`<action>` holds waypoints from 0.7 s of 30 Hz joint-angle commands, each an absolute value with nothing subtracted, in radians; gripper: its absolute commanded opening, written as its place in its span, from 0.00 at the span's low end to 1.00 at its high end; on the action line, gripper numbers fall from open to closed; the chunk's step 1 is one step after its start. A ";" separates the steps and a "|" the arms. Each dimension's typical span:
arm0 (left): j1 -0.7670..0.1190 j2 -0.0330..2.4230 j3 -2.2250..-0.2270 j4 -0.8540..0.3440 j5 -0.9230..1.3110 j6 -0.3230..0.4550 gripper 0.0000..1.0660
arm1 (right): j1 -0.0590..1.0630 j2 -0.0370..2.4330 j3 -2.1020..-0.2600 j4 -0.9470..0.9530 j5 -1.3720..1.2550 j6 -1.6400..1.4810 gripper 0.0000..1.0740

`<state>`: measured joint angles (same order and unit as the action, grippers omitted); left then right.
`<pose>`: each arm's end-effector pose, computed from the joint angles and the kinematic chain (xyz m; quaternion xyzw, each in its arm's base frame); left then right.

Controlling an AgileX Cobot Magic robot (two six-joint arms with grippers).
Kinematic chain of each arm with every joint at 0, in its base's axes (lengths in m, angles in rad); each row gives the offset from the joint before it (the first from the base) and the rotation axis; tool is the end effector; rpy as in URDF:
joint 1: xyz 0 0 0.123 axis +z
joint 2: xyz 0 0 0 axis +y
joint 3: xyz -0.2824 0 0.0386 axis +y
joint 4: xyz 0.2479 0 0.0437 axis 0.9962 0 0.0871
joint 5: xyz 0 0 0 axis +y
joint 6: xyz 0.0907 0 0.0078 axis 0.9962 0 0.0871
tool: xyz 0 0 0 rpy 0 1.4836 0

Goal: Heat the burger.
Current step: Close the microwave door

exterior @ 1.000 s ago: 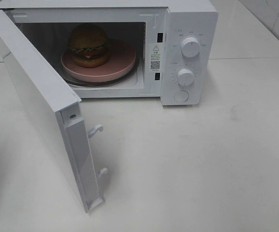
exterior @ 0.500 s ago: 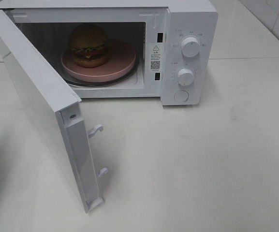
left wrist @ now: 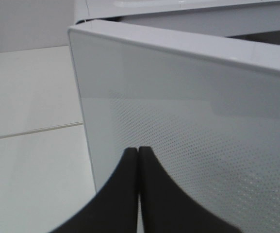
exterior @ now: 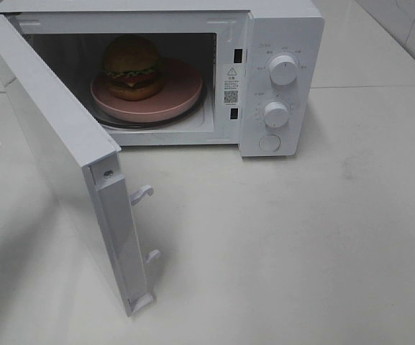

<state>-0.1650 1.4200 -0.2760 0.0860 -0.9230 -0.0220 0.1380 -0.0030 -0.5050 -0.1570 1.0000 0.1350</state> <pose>0.2240 -0.0436 0.1880 0.0957 0.7472 -0.0701 0.6540 -0.0024 -0.0124 0.2843 -0.0003 0.8322 -0.0030 0.5544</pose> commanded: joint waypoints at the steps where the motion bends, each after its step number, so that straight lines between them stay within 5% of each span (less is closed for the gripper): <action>1: -0.172 1.485 -0.288 0.114 -0.991 -0.061 0.00 | 0.132 -0.031 -0.503 -0.160 0.997 0.130 0.64; 7: -0.172 1.563 -0.340 0.242 -1.017 -0.090 0.00 | 0.132 -0.031 -0.503 -0.160 0.997 0.130 0.64; 21: -0.175 1.648 -0.450 0.321 -1.017 -0.181 0.00 | 0.132 -0.031 -0.503 -0.160 0.997 0.130 0.64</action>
